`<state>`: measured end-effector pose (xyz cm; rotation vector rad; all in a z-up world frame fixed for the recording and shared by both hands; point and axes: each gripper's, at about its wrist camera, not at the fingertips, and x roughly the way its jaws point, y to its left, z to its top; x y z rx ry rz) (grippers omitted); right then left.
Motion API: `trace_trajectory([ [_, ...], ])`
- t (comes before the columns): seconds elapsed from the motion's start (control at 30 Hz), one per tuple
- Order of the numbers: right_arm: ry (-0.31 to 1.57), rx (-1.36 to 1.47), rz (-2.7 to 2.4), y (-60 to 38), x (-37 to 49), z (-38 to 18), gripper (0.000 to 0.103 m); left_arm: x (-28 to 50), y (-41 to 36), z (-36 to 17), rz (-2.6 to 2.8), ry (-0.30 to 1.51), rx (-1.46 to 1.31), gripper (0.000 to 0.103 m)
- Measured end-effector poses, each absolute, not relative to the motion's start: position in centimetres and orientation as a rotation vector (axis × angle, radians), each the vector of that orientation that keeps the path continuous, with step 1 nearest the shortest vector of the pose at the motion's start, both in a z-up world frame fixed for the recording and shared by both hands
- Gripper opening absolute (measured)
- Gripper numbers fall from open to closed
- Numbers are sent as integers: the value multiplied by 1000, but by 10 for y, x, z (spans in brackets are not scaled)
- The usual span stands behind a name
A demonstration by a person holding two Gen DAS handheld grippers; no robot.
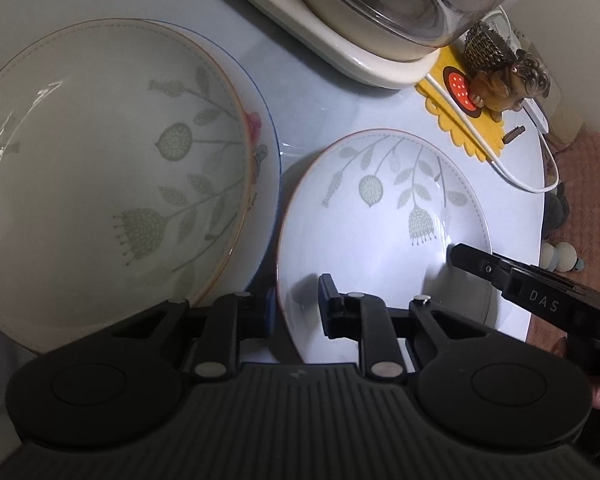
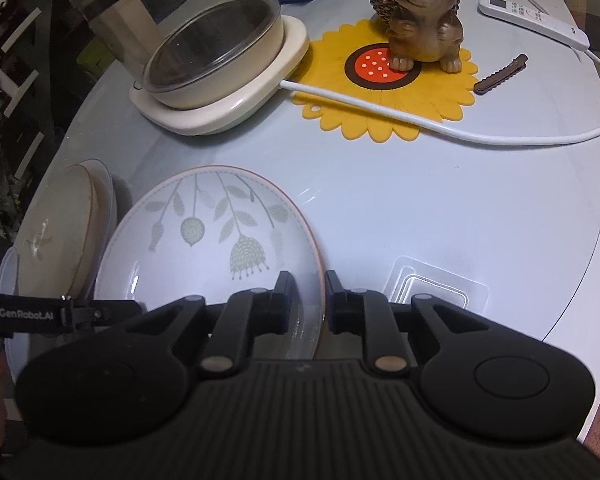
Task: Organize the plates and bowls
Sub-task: 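Close both grippers on the large leaf-pattern plate rim, then lift the large leaf-pattern plate with both grippers over the plate stack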
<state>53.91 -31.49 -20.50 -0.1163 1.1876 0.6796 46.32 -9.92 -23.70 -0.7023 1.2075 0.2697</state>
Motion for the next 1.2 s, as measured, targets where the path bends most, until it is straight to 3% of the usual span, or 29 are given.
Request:
trace_trajectory([
  [0.7,1263,21,692,-328,527,-180,17,452,-87,-201,211,1167,-664,23],
  [1.2,1192,57,736,-317,494,-123,17,402,-58,-142,171,1057,-684,23],
])
